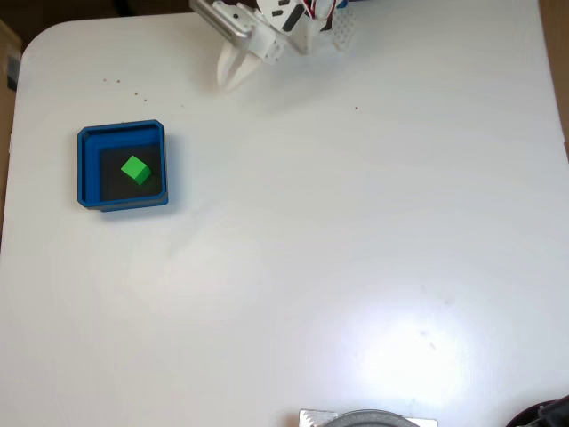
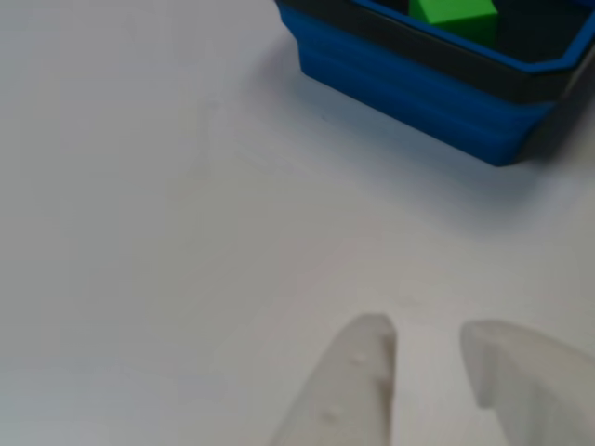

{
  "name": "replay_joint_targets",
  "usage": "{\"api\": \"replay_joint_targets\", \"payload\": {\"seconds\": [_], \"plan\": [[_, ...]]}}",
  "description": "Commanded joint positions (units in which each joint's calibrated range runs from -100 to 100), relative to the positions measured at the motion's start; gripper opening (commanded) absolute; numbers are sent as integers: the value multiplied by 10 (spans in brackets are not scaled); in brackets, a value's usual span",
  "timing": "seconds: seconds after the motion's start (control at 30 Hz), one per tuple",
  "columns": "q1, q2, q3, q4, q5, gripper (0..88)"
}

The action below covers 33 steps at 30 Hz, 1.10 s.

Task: Pick up green cube and drop it in the blue box

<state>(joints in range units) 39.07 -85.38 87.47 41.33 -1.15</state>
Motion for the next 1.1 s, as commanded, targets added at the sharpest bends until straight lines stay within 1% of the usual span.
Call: {"api": "replay_joint_targets", "payload": {"seconds": [0.0,0.17,0.47,0.8,0.93,1.07], "plan": [[-30,-95,62,-15,3,21],[-85,-138,117,-15,3,22],[-240,-138,119,-9,0,23],[-386,-138,118,-11,2,23],[-423,-138,118,-10,0,23],[-440,-138,119,-10,-1,23]]}}
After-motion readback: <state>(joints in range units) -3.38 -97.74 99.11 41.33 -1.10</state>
